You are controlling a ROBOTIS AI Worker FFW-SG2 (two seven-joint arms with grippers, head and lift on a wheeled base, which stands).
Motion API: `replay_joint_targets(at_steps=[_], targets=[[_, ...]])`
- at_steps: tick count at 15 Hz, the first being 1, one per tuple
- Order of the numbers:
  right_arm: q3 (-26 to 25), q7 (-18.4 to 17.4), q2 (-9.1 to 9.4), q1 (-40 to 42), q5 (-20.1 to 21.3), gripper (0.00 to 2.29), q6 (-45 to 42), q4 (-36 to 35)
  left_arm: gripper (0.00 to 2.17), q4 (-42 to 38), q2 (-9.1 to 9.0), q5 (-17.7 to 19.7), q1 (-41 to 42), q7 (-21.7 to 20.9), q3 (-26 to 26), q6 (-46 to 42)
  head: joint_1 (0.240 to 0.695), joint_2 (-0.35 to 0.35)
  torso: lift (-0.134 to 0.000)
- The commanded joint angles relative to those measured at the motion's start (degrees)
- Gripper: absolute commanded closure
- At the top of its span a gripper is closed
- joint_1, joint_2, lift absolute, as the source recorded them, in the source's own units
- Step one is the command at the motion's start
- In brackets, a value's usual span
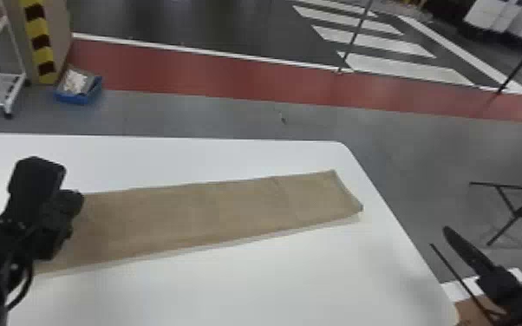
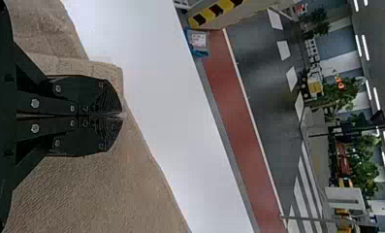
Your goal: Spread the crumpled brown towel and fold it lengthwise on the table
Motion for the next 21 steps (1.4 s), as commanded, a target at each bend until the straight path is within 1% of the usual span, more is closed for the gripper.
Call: replay_joint_targets(at_steps=[1,2,3,4,5,6,8,10,11,12,15,17,19,20,21], targets=[[-0.35,-0.02,0.59,0.29,0.70,0.13,1.88,-1.94,1.44,1.71,1.04,-0.34,-2.36,0.29,1.57,-1.32,0.695,-0.350,-0.125],[-0.53,-0.10,0.59,0.56,0.70,0.13,2.06,-2.38,1.43,3.47,1.40,-0.34,-3.51,0.47,1.83,-2.38,0.695,-0.350,-0.125],[-0.70,-0.19,0.76,1.00,0.70,0.13,2.58,-3.09,1.39,5.32,2.19,-0.52,-4.74,0.82,2.18,-3.08,0.695,-0.350,-0.125],[-0.97,-0.28,1.03,1.44,0.78,0.13,2.76,-3.88,0.99,7.34,2.89,-0.60,-5.44,1.34,2.27,-4.49,0.695,-0.350,-0.125],[-1.23,-0.28,1.20,1.61,0.87,0.13,2.94,-4.32,0.39,8.92,3.59,-0.78,-5.61,2.05,2.18,-6.60,0.695,-0.350,-0.125],[-1.41,-0.28,1.29,1.70,0.96,0.13,3.64,-4.93,0.00,10.41,3.94,-0.78,-5.88,2.49,2.27,-8.35,0.695,-0.350,-0.125],[-1.67,-0.37,1.38,1.70,0.96,0.13,5.22,-5.99,0.01,11.47,4.82,-1.31,-5.88,5.30,2.45,-9.06,0.695,-0.350,-0.125],[-1.32,-0.81,1.64,1.61,0.96,0.13,6.45,-7.22,0.01,11.12,5.17,-1.40,-5.35,10.13,2.45,-9.58,0.695,-0.350,-0.125],[-0.97,-0.90,1.82,1.52,0.96,0.13,6.80,-7.74,0.02,9.80,5.17,-1.31,-4.38,13.30,2.53,-9.58,0.695,-0.350,-0.125],[-0.70,-0.90,2.17,1.44,0.87,0.13,6.98,-8.18,0.02,6.28,5.26,-0.96,-2.27,14.18,3.41,-9.58,0.695,-0.350,-0.125],[-0.26,-0.81,1.73,0.29,1.49,0.13,6.98,-7.13,0.02,-3.91,5.35,2.38,3.97,14.09,6.58,-9.23,0.695,-0.350,-0.125],[-0.18,-0.54,0.94,-0.76,1.75,0.13,6.98,-5.20,0.02,-9.80,5.35,6.07,7.39,12.68,8.77,-6.24,0.695,-0.350,-0.125],[0.35,0.95,-1.52,-2.52,1.49,0.13,6.98,-2.21,0.03,-13.76,5.35,11.79,8.80,9.78,11.15,0.44,0.695,-0.350,-0.125],[0.88,1.74,-2.58,-3.92,1.58,0.14,7.51,-0.98,0.03,-14.11,5.26,13.28,8.80,9.25,12.11,2.37,0.695,-0.350,-0.125],[1.58,1.74,-3.63,-5.07,1.58,0.15,8.74,-0.54,0.03,-14.55,5.26,14.42,8.80,8.55,12.73,4.48,0.695,-0.350,-0.125]])
